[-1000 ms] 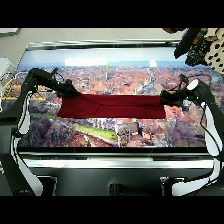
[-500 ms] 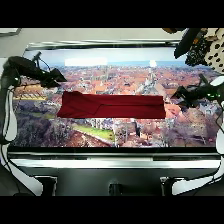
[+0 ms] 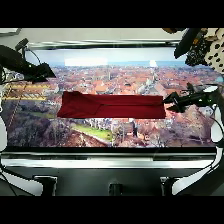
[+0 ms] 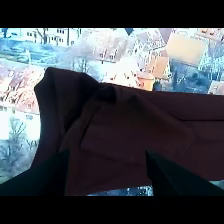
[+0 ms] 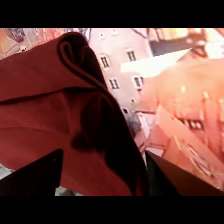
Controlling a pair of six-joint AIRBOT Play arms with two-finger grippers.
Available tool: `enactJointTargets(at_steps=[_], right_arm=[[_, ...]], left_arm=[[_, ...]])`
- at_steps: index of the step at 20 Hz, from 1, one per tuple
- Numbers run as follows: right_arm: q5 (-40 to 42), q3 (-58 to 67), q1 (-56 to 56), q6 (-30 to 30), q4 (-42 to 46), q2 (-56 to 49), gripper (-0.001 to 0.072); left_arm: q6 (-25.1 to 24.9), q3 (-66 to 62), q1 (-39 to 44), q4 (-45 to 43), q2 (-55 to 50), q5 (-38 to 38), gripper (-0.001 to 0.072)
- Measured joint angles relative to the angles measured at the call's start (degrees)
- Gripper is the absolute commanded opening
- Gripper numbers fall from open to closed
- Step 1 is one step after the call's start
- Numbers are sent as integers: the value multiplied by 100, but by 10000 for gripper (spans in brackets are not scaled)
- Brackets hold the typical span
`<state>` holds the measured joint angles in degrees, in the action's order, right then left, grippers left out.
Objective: Fold the clothes and pants, and hang the long-sleeved shirts on hangers.
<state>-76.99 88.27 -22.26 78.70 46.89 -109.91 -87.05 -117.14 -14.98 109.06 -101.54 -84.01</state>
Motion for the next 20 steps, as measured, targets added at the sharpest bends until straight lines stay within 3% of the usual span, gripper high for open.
enactJointTargets(at_steps=[3,4,5,7,8,9,10,11,16,20], right_arm=[[166,9,155,-96,-151,-105,552],[254,9,210,-116,-133,-120,492],[337,9,256,-116,-92,-138,391],[492,7,365,-138,70,-162,112],[529,0,426,-140,155,-168,35],[529,0,468,-160,179,-157,36],[544,0,501,-162,225,-118,35],[564,-2,520,-160,295,-55,35],[90,306,555,254,354,494,35],[-586,796,557,793,522,1027,35]], left_arm=[[4,2,4,-59,33,-70,553],[4,2,4,-63,37,-70,552],[4,2,4,-70,44,-87,552],[4,2,7,-79,44,-105,525],[4,2,7,-79,42,-105,507],[9,7,7,-81,35,-105,338],[9,22,7,-81,33,-105,115],[9,57,7,-46,31,-107,16],[22,590,214,586,-83,105,15],[28,1261,822,1521,-341,946,15]])
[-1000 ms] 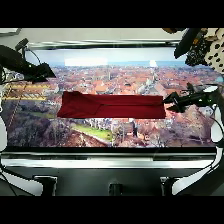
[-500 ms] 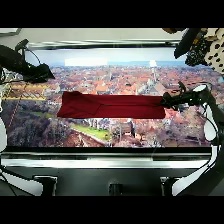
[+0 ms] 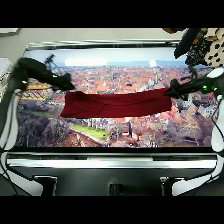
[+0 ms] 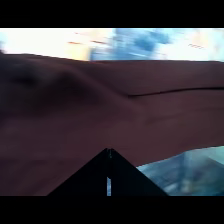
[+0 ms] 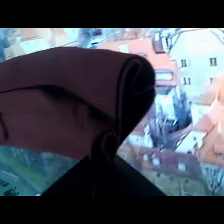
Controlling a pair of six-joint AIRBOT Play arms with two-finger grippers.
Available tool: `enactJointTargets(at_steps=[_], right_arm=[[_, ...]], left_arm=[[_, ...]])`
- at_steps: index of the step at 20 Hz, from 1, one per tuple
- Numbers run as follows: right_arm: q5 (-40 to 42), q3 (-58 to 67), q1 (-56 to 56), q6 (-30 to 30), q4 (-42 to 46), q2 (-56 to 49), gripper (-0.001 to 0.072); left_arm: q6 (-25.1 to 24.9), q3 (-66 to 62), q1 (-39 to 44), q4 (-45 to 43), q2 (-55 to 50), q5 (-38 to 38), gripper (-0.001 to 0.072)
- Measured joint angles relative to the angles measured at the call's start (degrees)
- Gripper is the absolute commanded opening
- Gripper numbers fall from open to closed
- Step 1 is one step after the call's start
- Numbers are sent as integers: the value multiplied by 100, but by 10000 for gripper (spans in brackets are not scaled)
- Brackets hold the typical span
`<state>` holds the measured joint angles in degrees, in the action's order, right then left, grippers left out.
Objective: Fold the clothes and pants, and hang the long-sleeved shirts on hangers.
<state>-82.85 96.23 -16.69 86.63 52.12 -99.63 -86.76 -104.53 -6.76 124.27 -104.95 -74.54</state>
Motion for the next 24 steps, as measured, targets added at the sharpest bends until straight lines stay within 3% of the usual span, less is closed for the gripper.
enactJointTargets(at_steps=[6,12,20,24], right_arm=[[-651,503,0,713,225,807,35],[-839,656,0,1163,273,1381,35],[-848,673,0,1335,256,1508,35],[-752,673,0,1333,282,1513,35]], left_arm=[[186,304,1604,1099,-695,1134,15],[883,197,3018,1541,-1231,2356,15],[1847,-1043,3842,1674,-2284,2990,15],[2017,-1274,3971,1707,-2485,3023,14]])
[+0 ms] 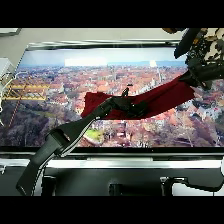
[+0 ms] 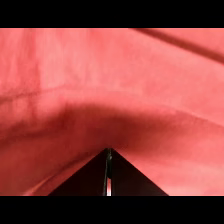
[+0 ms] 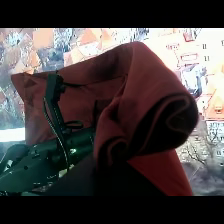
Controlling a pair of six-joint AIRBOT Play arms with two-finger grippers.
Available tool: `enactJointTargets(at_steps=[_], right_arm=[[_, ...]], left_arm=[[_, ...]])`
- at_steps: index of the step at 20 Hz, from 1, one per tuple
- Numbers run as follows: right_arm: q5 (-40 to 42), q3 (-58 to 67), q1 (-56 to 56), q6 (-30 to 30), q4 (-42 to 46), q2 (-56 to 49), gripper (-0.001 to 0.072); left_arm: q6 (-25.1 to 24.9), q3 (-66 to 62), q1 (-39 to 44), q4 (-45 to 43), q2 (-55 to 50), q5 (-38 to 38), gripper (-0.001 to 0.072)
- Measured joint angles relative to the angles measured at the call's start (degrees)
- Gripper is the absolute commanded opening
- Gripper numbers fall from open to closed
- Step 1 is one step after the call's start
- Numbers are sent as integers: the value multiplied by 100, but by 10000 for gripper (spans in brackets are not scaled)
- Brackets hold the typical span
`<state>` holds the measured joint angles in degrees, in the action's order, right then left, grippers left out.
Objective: Fold the clothes and pants, and hang the long-sleeved shirts on hangers.
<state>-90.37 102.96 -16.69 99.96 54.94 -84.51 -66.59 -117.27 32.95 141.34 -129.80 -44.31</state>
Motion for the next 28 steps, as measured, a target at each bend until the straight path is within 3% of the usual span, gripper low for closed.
enactJointTargets(at_steps=[6,10,15,21,28], right_arm=[[136,0,22,-24,31,0,35],[341,0,402,111,-343,0,35],[1049,2,1703,546,-341,-107,35],[2304,2,3250,1086,-214,-723,35],[3510,0,4138,1370,-260,-1628,35]], left_arm=[[-361,-76,-686,-350,498,-1429,14],[-855,-85,-1759,-1110,1495,-2605,15],[-1207,-90,-3333,-1823,2876,-3821,15],[-1353,-90,-4721,-2127,3875,-4446,15],[-1600,260,-5147,-2168,4089,-4719,15]])
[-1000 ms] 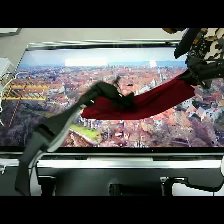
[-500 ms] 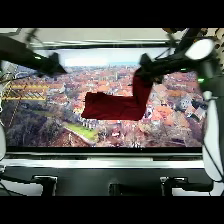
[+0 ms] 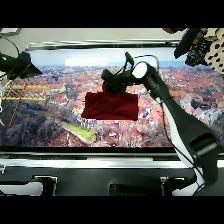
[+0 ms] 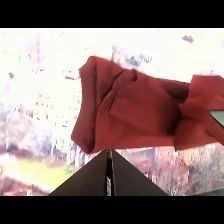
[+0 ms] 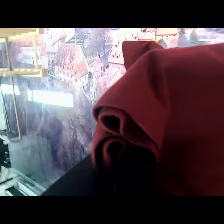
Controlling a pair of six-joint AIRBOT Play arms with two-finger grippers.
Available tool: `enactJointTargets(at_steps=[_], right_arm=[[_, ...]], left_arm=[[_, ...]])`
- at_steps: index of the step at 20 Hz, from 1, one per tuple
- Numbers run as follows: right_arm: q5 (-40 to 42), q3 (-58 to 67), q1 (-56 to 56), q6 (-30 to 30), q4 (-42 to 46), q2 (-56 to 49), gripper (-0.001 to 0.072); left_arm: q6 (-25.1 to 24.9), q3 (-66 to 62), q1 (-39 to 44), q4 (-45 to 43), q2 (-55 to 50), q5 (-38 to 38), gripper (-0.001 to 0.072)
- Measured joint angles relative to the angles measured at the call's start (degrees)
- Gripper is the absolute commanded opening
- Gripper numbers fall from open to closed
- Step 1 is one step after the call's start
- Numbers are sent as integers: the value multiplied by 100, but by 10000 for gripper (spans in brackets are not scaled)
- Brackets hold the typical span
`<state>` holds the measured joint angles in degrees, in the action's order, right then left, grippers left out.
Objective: Fold the clothes and pants, and hang the long-sleeved shirts on hangers.
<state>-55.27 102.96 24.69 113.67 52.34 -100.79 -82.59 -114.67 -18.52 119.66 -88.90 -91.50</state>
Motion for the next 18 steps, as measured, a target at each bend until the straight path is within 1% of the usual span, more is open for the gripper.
enactJointTargets(at_steps=[8,9,11,12,13,14,18], right_arm=[[369,0,216,83,-184,-623,36],[374,0,225,83,-205,-669,47],[411,0,232,83,-251,-730,149],[422,0,232,83,-286,-748,220],[459,0,234,83,-334,-763,398],[487,0,236,81,-404,-769,488],[590,0,236,-232,-1032,-752,494]], left_arm=[[-57,210,-33,-13,4,221,16],[-59,216,-31,-11,2,251,15],[-59,221,-22,-13,-2,297,16],[-59,223,-20,-13,0,306,15],[-59,225,-17,-13,-2,313,15],[-59,225,-15,-11,0,330,16],[-59,225,9,-13,-13,350,16]])
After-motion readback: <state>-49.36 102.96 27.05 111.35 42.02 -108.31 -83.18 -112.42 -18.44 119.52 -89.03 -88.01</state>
